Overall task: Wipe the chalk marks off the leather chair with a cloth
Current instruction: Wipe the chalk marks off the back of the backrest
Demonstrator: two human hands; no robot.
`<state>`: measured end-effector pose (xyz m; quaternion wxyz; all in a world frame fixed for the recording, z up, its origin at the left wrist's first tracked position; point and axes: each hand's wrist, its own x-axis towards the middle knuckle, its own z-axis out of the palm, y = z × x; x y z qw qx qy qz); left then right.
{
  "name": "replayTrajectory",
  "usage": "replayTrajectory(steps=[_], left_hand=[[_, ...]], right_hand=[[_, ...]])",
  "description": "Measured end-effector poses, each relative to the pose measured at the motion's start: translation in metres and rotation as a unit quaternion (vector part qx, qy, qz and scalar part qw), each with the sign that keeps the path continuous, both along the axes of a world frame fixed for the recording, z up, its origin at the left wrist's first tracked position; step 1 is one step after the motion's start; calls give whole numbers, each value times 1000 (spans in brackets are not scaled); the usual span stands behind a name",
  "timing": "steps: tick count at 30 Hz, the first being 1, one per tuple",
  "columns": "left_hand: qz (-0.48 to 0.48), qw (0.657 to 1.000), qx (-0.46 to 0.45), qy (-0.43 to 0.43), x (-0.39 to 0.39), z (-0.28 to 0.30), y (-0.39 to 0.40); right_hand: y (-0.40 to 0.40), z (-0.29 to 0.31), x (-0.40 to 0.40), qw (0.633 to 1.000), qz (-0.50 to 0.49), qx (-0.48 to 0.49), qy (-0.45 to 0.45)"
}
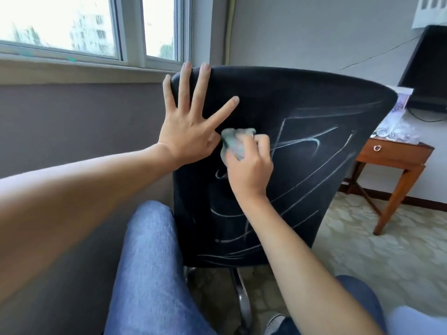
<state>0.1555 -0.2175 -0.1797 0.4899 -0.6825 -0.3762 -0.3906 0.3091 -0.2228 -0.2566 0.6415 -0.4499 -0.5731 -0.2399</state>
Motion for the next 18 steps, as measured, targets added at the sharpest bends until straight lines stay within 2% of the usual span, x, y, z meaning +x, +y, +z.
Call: replayTrajectory(steps=[2,4,7,9,11,14,16,18], left_hand=[[-11,1000,9,1,-2,3,3],[-13,1000,17,6,-5,4,6],[-8,1000,19,8,-7,5,4],[-6,1000,14,9,-4,4,2],[1,1000,7,10,-1,1,3],[-6,1000,3,4,4,1,5],[-14,1000,-8,6,7,3,4],[-4,1000,-9,15,7,2,6]], right_hand=[[12,18,-12,999,-4,30,10],[14,-11,-20,1000,-7,29,-2],[5,-92,-20,996,11,-61,-63],[1,-109,-16,990,35,-115,-66],[4,-81,-11,992,43,-108,-39],[18,-18,0,1000,14,-21,17],[22,-17,-3,1000,-3,-10,27],[19,-50,-9,999,9,-34,29]])
